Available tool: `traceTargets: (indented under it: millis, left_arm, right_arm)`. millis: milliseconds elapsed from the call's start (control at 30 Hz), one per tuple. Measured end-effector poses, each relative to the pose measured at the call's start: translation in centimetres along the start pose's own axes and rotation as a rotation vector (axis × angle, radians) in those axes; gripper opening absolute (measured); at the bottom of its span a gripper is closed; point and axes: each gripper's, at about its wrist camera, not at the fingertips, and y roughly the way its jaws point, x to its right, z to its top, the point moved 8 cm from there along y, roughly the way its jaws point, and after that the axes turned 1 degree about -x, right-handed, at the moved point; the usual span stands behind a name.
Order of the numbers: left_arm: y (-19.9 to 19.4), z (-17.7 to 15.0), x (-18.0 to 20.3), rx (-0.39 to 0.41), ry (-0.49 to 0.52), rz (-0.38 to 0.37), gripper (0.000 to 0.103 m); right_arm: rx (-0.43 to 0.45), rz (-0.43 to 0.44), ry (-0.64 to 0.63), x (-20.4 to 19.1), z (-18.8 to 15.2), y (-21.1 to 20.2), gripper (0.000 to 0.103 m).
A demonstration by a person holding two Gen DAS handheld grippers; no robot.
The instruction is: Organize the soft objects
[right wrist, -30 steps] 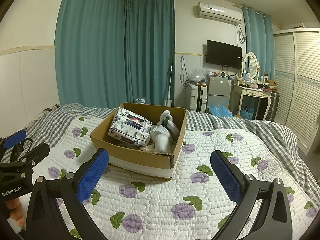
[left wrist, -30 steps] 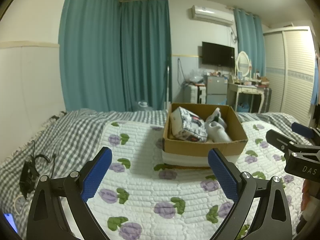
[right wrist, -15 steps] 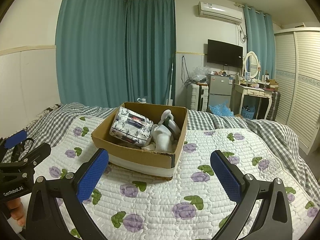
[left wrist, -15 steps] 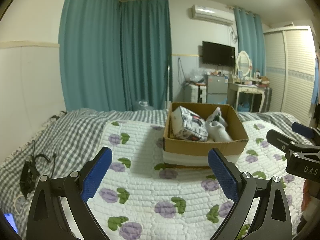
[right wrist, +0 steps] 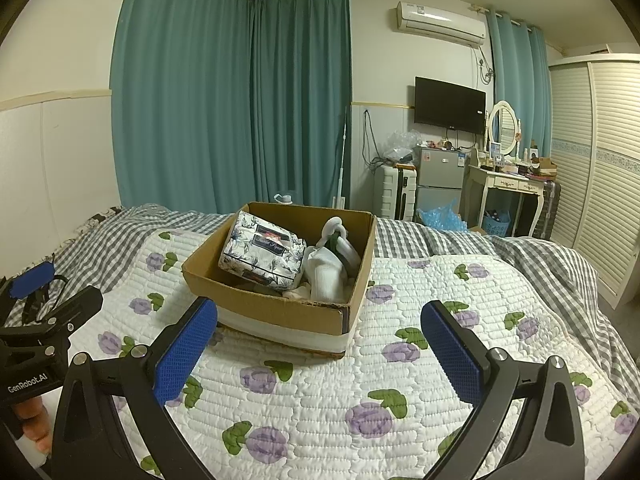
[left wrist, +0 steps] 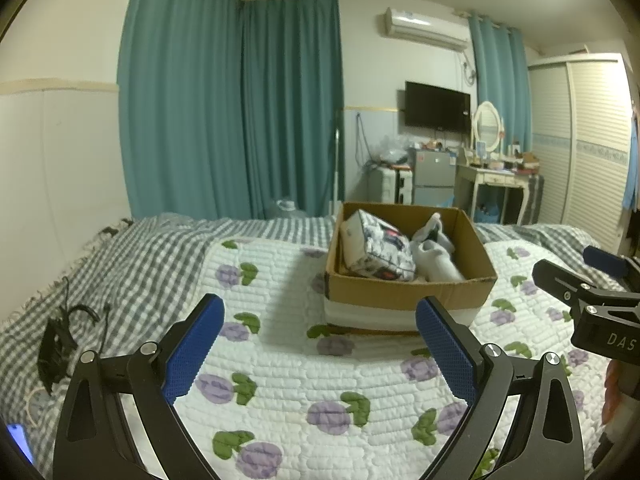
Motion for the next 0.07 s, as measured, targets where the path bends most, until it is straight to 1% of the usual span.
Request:
traceTargets:
  millis: [67]
  left_arm:
    - [0.05,-0.14,0.03,-0.002,-0.001,0.0,0.098]
  right_arm:
    - [-0.001,-0.001,0.0,0.0,-0.05,-0.02,0.102]
